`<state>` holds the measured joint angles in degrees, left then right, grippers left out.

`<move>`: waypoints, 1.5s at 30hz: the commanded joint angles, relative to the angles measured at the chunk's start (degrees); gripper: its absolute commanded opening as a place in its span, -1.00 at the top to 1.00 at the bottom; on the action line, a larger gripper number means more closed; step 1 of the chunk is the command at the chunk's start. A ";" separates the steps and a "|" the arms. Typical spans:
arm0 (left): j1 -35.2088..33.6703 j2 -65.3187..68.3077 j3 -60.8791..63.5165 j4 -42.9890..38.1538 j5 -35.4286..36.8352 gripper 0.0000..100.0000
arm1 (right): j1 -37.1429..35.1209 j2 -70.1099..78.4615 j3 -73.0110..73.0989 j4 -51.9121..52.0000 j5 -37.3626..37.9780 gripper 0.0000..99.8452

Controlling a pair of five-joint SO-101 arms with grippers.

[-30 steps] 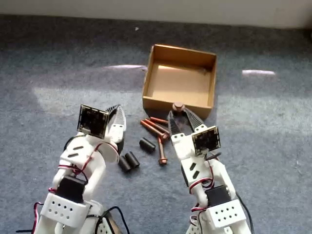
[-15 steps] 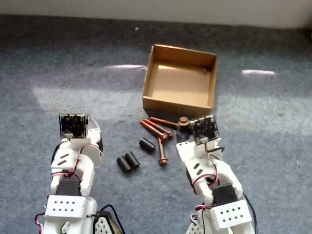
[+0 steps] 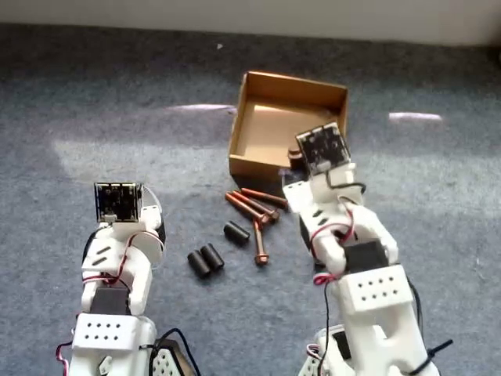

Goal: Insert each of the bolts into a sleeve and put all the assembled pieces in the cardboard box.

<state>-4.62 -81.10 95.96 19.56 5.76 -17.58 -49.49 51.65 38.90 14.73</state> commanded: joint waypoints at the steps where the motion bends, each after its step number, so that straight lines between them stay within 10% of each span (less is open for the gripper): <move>1: -0.75 -0.40 1.71 -1.41 -0.53 0.98 | 2.95 10.68 -12.18 -0.22 0.97 0.99; 22: -0.66 -0.48 1.71 -1.41 -0.53 0.98 | 8.13 68.97 -54.11 -0.04 0.62 0.99; 45: -0.84 -0.48 1.71 -1.41 -0.53 0.98 | 7.96 69.23 -59.82 12.00 0.70 0.62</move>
<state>-4.62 -81.10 95.96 19.56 5.76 -10.02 27.25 -4.18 44.70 15.08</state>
